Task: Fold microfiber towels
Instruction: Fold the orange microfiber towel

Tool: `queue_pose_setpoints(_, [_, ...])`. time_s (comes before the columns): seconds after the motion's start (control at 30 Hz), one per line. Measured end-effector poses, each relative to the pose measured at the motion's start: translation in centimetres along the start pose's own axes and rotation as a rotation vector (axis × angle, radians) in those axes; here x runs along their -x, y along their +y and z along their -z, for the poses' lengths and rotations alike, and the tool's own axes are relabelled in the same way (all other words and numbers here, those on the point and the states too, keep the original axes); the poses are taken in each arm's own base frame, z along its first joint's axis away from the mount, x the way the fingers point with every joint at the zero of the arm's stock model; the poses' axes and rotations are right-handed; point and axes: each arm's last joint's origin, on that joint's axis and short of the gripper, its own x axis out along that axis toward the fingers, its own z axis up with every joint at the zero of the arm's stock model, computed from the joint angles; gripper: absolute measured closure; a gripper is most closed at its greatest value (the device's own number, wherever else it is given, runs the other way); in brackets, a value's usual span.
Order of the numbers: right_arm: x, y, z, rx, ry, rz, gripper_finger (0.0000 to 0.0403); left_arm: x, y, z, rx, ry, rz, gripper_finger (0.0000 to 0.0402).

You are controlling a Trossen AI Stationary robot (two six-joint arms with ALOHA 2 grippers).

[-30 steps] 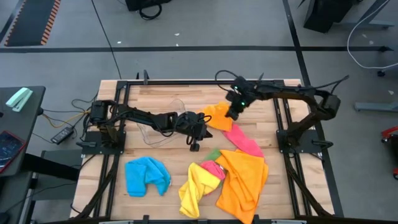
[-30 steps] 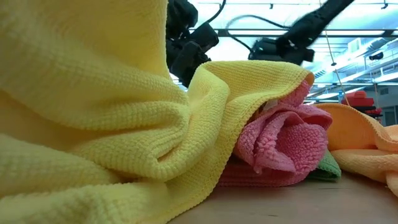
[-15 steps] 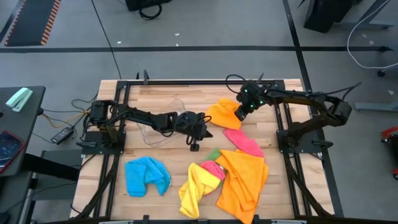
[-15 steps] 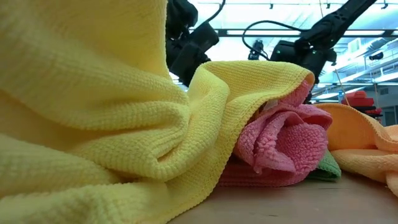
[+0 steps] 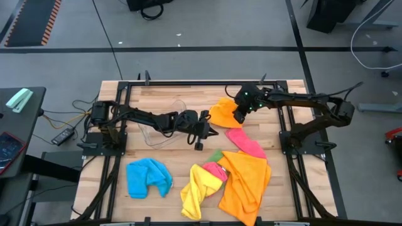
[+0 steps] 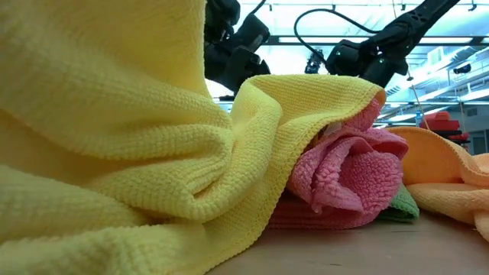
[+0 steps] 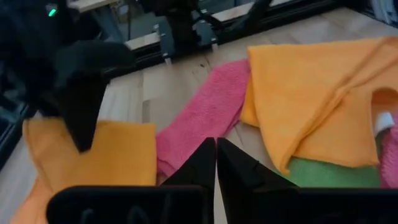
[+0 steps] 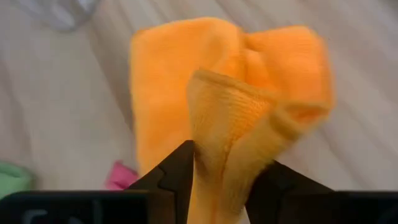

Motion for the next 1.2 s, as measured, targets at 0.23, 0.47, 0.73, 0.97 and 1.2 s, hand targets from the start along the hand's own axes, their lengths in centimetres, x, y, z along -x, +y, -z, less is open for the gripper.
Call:
queue_pose_setpoints(0.23, [0.0,-0.2,0.3,0.082,-0.007,0.079,0.028,0.0,1.6,-0.2,0.148,0.069,-0.041,0.0372])
queue_pose_setpoints(0.47, [-1.0,-0.3,1.1,0.204,-0.114,0.072,0.032,-0.2,3.6,-2.1,0.144,0.092,-0.066,0.0382])
queue_pose_setpoints(0.73, [-1.1,0.1,1.2,0.424,-0.135,0.072,0.0393,0.0,5.5,-2.8,0.151,0.077,-0.145,0.0353])
queue_pose_setpoints(0.97, [-0.1,3.7,-1.0,0.603,-0.225,0.022,0.0395,0.1,6.1,-3.7,0.054,0.104,-0.198,0.0265])
queue_pose_setpoints(1.2, [0.7,6.7,-2.0,0.74,-0.275,-0.039,0.0396,0.2,6.6,-3.3,0.042,0.133,-0.208,0.0209])
